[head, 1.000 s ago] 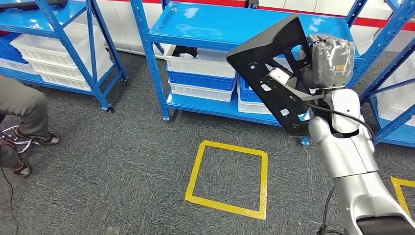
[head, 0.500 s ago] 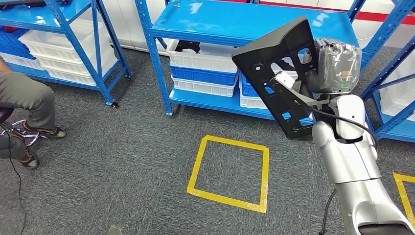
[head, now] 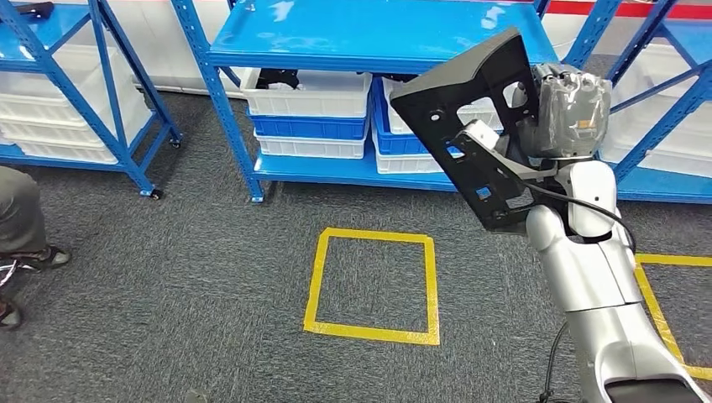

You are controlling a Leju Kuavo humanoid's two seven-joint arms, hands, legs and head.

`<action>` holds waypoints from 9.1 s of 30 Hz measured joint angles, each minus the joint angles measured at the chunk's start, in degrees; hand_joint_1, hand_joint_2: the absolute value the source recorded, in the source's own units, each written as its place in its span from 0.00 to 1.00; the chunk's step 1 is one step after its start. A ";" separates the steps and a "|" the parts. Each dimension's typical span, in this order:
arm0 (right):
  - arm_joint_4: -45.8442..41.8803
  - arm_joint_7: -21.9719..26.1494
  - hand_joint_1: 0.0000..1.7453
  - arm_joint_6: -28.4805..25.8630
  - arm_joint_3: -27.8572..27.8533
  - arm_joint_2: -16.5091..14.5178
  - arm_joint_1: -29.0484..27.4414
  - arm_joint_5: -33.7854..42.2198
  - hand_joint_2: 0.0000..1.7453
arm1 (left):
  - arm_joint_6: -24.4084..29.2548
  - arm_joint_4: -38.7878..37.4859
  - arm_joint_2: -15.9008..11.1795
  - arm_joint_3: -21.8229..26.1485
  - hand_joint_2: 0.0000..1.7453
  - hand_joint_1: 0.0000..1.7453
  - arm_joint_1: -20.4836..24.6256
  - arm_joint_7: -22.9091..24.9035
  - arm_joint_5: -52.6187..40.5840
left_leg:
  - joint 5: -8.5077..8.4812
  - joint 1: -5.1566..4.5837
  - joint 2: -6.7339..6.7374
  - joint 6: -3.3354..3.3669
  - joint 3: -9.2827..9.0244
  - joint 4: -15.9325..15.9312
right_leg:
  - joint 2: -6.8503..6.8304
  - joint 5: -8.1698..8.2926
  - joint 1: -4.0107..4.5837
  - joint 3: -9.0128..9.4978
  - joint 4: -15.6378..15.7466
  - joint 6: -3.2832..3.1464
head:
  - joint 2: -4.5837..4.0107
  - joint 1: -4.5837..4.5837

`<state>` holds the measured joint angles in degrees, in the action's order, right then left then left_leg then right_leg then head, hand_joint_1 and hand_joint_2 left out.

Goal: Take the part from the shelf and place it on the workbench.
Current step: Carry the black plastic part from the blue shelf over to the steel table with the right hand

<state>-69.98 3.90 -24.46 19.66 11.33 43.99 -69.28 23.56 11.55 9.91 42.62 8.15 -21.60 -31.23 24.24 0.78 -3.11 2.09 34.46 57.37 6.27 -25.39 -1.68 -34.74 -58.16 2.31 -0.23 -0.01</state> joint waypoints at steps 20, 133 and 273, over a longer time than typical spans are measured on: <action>-0.95 0.15 0.87 0.10 -1.21 0.38 -1.18 0.03 1.00 | 0.09 -0.01 0.10 -0.02 1.00 0.00 0.15 -0.02 -0.44 | 9.72 0.02 3.23 -2.04 5.20 15.51 | -4.59 1.82 0.37 -0.37 0.47 -2.16 | 0.00 0.59; -12.19 -2.44 0.87 4.20 -6.26 0.04 -12.12 -8.56 1.00 | -3.67 0.40 1.55 1.62 1.00 0.00 -0.35 -11.78 0.26 | 2.30 -0.73 8.43 0.23 -2.90 -0.66 | -9.69 0.90 0.61 -1.15 -1.01 0.82 | -0.01 1.44; 2.01 -1.12 0.87 -0.21 -1.95 1.29 -1.76 -5.62 1.00 | -1.11 0.48 2.64 3.48 1.00 0.00 -0.08 -11.02 1.39 | 3.16 0.86 2.46 -1.99 0.20 2.79 | -4.24 1.63 0.87 -1.39 -0.11 -1.19 | -0.03 2.93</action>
<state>-67.97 2.78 -24.68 17.71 12.62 42.22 -74.90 22.45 12.02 12.56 46.10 8.07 -32.62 -29.84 27.39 1.65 -0.65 0.10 34.67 60.16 2.04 -23.76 -0.81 -36.12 -58.28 1.12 -0.26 2.91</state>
